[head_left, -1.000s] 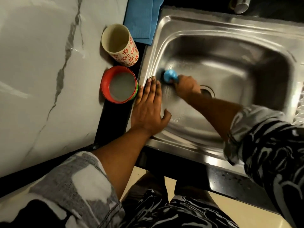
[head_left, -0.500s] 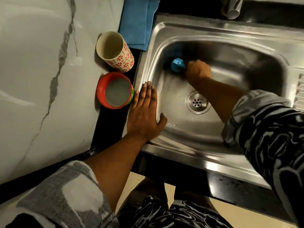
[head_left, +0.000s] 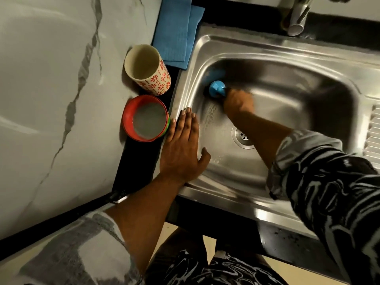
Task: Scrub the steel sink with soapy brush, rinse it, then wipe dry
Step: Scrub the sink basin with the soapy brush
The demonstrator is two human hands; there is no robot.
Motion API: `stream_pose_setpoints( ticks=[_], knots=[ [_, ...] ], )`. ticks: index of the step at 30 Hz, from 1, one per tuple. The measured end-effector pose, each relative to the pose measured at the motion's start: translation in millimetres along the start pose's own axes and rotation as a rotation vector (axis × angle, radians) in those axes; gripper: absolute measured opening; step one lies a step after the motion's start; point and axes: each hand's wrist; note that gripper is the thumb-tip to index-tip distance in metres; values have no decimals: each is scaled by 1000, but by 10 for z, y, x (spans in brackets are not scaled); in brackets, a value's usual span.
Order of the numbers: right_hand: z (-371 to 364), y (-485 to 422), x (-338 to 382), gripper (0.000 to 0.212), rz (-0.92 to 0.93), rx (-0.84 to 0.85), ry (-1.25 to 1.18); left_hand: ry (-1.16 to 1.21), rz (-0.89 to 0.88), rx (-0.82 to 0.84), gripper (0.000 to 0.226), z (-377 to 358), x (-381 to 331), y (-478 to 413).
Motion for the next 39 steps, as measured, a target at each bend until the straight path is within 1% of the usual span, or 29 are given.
stream_pose_setpoints(
  ticks=[2, 7, 9, 11, 14, 16, 19, 23, 24, 26, 30, 32, 34, 36, 38, 39],
  knots=[
    [5, 46, -139, 33, -14, -12, 6, 8, -1, -1, 100, 1, -5, 3],
    [158, -87, -954, 31, -140, -99, 116, 2, -5, 3, 101, 11, -3, 4],
    [179, -76, -1067, 31, -168, -112, 105, 3, -4, 0, 101, 13, -3, 11],
    [173, -101, -910, 32, -149, -105, 82, 7, -6, -6, 101, 12, 1, 7],
    [69, -83, -339, 34, -57, -67, 14, 14, -8, -5, 101, -2, 8, 6],
    [-34, -25, -62, 33, -27, -23, -46, 14, -3, -6, 100, -4, 2, 2],
    [-16, -16, -171, 32, -17, -5, 15, 17, -10, -10, 100, -2, 2, 3],
    [53, -186, -531, 34, -89, -50, 17, 8, -11, -10, 101, 4, -1, 8],
    [32, -194, -531, 34, -100, -57, -5, 4, -10, -9, 102, 1, 2, 9],
    [-37, -135, -396, 34, -125, -48, -127, 6, -8, -5, 102, -5, 4, 8],
    [-345, 158, 64, 38, -100, 58, -314, 10, -2, 2, 103, -14, 4, 0],
    [-460, 392, 94, 39, -54, 71, -227, 13, -4, -1, 102, -14, 2, 4],
    [-527, 616, -62, 41, 68, 116, -35, 5, -8, 0, 102, -12, 2, 3],
    [-550, 741, -222, 43, 131, 170, 96, -14, -7, 3, 101, -12, 1, 1],
    [-541, 621, -219, 41, 141, 140, 113, -12, -3, 7, 101, -12, -4, 1],
    [-492, 506, -152, 38, 102, 108, 66, -8, -1, 6, 101, -11, -3, 2]
  ],
)
Point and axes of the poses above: each hand's wrist, its own y-axis away from the middle knuckle, its own z-axis out of the back of the hand, x = y × z, and after that the axes turned 10 degrees about -z, right-handed
